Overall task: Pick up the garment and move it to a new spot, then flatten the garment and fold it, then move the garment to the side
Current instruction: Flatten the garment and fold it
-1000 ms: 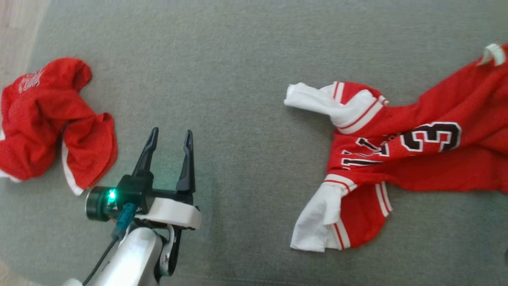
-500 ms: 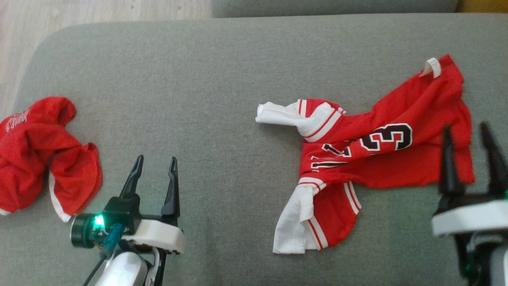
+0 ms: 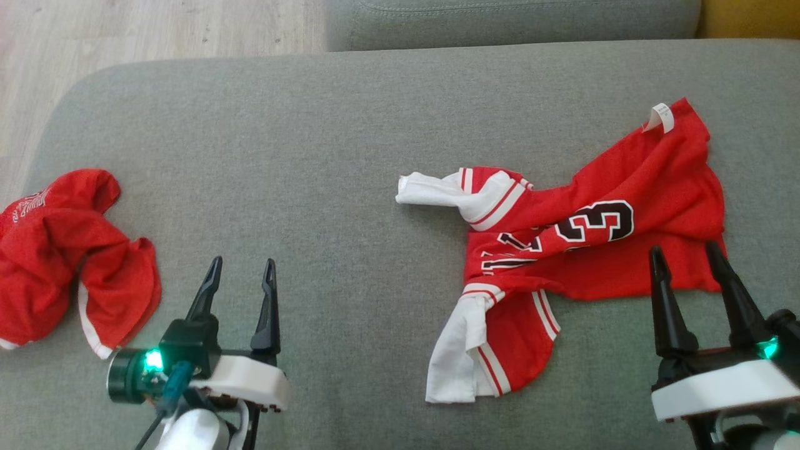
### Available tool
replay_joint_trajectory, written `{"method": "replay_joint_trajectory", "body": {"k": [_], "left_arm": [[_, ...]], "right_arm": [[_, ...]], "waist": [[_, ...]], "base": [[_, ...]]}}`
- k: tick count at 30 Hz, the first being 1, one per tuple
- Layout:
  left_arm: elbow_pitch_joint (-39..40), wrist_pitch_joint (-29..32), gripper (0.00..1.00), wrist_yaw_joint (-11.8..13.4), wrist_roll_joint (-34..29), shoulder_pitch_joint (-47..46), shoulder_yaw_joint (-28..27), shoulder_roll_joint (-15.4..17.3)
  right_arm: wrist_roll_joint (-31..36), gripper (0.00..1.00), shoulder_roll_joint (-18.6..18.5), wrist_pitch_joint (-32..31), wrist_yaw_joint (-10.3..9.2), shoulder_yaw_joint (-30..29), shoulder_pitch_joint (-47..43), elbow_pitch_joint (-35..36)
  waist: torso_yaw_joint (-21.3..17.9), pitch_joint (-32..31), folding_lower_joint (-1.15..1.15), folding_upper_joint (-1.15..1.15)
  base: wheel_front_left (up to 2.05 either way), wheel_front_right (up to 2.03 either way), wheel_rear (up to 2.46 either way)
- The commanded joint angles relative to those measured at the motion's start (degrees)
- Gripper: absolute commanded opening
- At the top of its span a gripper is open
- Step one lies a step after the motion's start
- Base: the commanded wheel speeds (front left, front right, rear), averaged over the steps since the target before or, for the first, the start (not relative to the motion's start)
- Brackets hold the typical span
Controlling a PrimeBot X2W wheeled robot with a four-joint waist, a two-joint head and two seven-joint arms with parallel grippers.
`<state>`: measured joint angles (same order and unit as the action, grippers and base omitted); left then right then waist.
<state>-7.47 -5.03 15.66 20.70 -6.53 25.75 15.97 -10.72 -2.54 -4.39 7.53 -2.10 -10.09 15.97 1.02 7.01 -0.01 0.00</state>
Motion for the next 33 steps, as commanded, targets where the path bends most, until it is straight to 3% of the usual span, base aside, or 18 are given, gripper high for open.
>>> {"method": "replay_joint_trajectory", "body": {"k": [1,4,6,14,24,25,26,27,30,33], "left_arm": [[2.05,0.03,1.0,0.37,0.37,-1.73,-2.14,1.46],[2.95,0.0,1.0,-0.12,0.26,-1.75,-1.21,1.19],[3.59,0.98,1.0,-1.79,0.23,-2.12,1.05,0.49],[0.11,9.16,1.0,-13.79,1.83,-4.65,17.31,-7.89],[-15.24,8.86,1.0,-17.71,6.04,-8.92,19.05,-11.95],[-16.49,8.66,0.9,-18.36,6.86,-9.38,19.2,-12.21],[-17.41,8.0,0.2,-18.96,7.85,-9.74,19.11,-12.42],[-18.1,7.19,0.0,-19.34,8.74,-10.17,18.87,-12.57],[-18.01,0.54,0.0,-17.3,8.85,-12.82,15.29,-12.08],[-14.31,-3.59,0.0,-13.68,7.11,-14.68,11.4,-8.5]], "right_arm": [[-0.63,1.0,-0.36,-0.06,-0.04,1.53,1.14,2.28],[-1.0,1.0,-0.35,-0.12,-0.04,1.52,1.16,2.24],[-1.17,1.0,-0.35,-0.31,-0.04,1.47,1.1,2.19],[-1.86,1.0,-0.34,-1.3,-0.04,1.24,2.22,1.92],[-2.76,1.0,-0.34,-1.53,-0.04,0.81,3.12,1.42],[-2.87,1.0,-0.34,-1.47,-0.04,0.7,3.15,1.34],[-2.94,1.0,-0.34,-1.43,-0.04,0.58,3.17,1.27],[-3.06,1.0,-0.34,-1.4,-0.04,0.37,3.18,1.19],[-3.69,1.0,-0.34,-1.15,-0.04,-0.64,3.02,0.77],[-4.31,1.0,-0.34,-0.91,-0.04,-1.57,2.58,0.32]], "waist": [[0.06,0.02,0.01,0.0],[0.18,0.05,0.01,0.0],[0.36,0.25,0.01,0.0],[0.14,2.66,0.01,0.0],[-2.57,5.07,0.01,0.0],[-2.82,5.11,0.01,0.0],[-3.05,5.15,0.01,0.0],[-3.21,5.17,0.01,0.0],[-3.33,4.67,0.01,0.0],[-2.63,3.93,0.01,0.0]], "base": [[0.0,0.0,0.0],[0.0,0.0,0.0],[0.0,0.0,0.0],[0.0,0.0,0.0],[0.0,0.0,0.0],[0.0,0.0,0.0],[0.0,0.0,0.0],[0.0,0.0,0.0],[0.0,0.0,0.0],[0.0,0.0,0.0]]}}
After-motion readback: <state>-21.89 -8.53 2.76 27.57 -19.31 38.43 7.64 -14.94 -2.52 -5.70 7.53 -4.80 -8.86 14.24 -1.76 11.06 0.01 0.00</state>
